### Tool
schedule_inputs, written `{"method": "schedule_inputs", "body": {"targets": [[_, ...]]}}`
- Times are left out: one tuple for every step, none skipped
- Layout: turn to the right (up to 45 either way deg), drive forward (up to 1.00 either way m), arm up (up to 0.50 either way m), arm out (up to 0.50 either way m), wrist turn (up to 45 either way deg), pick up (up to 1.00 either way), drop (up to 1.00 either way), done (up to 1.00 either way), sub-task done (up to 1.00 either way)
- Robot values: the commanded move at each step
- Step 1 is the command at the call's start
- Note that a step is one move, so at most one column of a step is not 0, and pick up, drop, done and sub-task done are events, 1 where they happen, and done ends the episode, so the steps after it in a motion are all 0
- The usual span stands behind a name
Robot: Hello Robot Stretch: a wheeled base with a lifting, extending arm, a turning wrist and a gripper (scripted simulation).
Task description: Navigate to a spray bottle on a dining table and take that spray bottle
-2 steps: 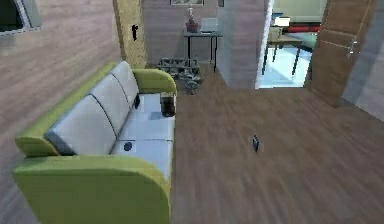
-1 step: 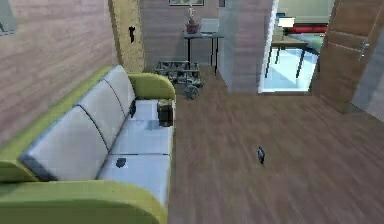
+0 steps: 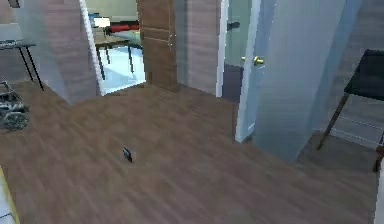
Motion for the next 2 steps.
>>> {"method": "schedule_inputs", "body": {"targets": [[45.0, 0.0, 0.0, 0.0, 0.0, 0.0, 0.0, 0.0, 0.0], [45.0, 0.0, 0.0, 0.0, 0.0, 0.0, 0.0, 0.0, 0.0]]}}
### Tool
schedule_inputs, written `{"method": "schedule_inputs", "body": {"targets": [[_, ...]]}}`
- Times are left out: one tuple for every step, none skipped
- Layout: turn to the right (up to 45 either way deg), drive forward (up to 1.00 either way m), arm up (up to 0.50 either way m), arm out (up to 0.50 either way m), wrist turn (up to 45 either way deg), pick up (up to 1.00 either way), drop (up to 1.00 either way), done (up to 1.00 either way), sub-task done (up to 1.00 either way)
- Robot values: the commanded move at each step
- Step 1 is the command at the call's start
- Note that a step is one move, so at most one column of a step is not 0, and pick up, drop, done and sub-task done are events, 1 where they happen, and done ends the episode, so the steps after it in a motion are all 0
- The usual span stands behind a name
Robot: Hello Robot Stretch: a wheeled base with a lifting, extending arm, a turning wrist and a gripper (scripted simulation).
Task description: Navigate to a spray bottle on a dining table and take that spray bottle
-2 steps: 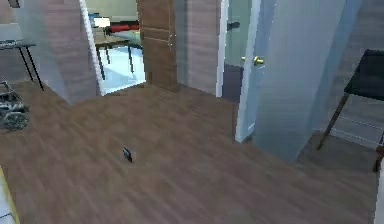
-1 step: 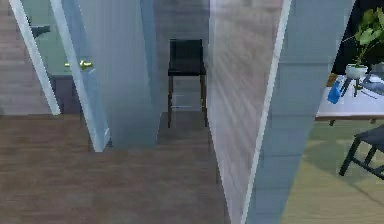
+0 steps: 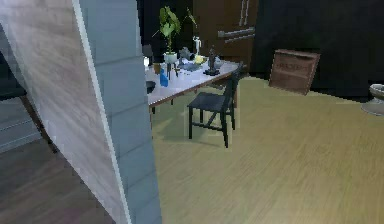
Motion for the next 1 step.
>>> {"method": "schedule_inputs", "body": {"targets": [[15.0, 0.0, 0.0, 0.0, 0.0, 0.0, 0.0, 0.0, 0.0]]}}
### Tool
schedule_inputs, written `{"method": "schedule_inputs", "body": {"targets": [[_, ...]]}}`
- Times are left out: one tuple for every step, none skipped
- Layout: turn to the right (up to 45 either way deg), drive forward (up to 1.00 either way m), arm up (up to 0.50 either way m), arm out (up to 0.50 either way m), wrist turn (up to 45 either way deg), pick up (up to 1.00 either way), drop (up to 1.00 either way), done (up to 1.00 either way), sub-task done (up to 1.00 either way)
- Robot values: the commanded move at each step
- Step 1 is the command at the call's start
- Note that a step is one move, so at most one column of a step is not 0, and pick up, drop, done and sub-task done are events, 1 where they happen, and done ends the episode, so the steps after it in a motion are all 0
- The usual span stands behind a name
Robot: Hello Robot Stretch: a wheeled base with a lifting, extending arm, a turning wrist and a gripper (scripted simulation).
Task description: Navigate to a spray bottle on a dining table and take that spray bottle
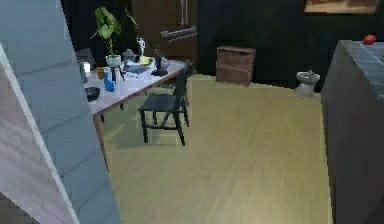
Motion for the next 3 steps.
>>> {"method": "schedule_inputs", "body": {"targets": [[0.0, 0.65, 0.0, 0.0, 0.0, 0.0, 0.0, 0.0, 0.0], [-18.0, 0.0, 0.0, 0.0, 0.0, 0.0, 0.0, 0.0, 0.0], [0.0, 0.55, 0.0, 0.0, 0.0, 0.0, 0.0, 0.0, 0.0]]}}
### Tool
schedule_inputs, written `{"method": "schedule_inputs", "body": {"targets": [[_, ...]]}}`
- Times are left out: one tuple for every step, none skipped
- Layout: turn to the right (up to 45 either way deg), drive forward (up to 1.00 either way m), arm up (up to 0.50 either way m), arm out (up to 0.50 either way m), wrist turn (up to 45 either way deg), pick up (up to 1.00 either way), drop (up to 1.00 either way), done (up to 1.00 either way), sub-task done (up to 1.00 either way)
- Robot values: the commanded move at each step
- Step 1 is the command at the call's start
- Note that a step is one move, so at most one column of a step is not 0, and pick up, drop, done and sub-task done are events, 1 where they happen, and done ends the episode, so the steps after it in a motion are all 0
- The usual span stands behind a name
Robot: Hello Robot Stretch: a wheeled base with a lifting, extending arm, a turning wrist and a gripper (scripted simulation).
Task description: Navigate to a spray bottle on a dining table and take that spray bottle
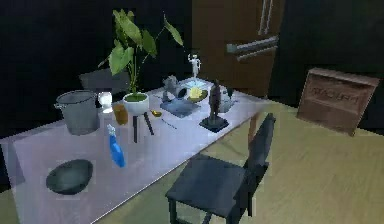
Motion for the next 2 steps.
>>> {"method": "schedule_inputs", "body": {"targets": [[-45.0, 0.0, 0.0, 0.0, 0.0, 0.0, 0.0, 0.0, 0.0], [-45.0, 0.0, 0.0, 0.0, 0.0, 0.0, 0.0, 0.0, 0.0]]}}
